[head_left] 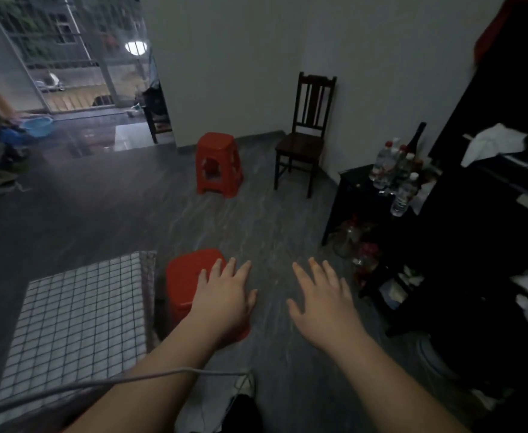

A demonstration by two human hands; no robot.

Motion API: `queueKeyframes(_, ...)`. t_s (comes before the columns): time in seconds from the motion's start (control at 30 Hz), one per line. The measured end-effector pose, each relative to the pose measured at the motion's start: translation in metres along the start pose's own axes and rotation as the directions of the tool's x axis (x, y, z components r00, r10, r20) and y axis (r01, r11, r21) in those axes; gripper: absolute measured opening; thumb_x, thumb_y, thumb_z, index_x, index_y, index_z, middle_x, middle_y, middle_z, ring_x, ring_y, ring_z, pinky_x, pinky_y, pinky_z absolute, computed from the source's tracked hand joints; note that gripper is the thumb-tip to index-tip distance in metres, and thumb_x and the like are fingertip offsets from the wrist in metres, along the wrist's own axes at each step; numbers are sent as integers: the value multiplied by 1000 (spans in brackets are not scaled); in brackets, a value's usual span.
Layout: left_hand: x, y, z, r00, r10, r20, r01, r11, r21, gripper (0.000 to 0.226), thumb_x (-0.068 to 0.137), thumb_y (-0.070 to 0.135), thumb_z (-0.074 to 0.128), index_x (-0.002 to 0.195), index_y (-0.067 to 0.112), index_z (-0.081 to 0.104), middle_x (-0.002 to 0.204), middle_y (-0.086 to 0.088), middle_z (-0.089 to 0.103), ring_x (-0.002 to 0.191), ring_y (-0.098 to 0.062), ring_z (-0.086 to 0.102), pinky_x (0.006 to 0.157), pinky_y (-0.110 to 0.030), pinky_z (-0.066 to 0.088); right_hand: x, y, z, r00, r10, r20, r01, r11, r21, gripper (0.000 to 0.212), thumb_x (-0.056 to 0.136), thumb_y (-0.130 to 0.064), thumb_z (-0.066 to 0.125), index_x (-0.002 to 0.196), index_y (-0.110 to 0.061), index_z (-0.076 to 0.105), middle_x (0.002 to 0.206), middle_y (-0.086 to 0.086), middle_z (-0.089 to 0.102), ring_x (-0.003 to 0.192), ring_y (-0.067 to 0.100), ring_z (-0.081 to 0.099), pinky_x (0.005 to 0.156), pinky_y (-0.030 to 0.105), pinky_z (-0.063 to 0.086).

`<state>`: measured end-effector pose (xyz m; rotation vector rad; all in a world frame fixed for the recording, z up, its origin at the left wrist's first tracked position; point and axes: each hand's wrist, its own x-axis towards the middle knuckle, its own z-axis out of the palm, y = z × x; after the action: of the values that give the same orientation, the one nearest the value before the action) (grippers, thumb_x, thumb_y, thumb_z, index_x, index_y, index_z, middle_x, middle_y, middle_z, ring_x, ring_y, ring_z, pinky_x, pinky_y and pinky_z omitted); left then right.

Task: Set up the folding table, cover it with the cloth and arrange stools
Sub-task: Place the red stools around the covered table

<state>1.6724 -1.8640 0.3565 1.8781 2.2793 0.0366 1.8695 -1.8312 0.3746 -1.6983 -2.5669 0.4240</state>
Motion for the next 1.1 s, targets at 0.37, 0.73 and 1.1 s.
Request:
queueKeyframes(0.37,230,-60,-55,999,-9,-40,10,1000,27,70,96,58,36,157,30,14,164,-7,19,151,-30,14,121,-50,17,242,-18,-41,999,-39,-12,39,999,-6,74,98,-54,40,159,-34,3,168,0,1,154,23,-4,124,48,6)
queueKeyframes(0.73,438,-72,-96,999,-39,2,39,999,13,70,97,56,38,157,30,12,165,-6,16,151,-31,12,121,-53,16,453,18,-60,999,-34,-29,36,997,68,76,96,-54,44,159,-34,5,168,1,6,154,23,4,124,45,11)
queueKeyframes(1.1,661,-38,-111,977,-213,-27,213,977,4,70,96,58,38,157,32,14,165,-4,16,152,-29,13,121,-51,16,708,100,-111,980,-199,2,199,979,35,75,97,-53,42,159,-34,3,168,0,3,154,23,0,124,46,10)
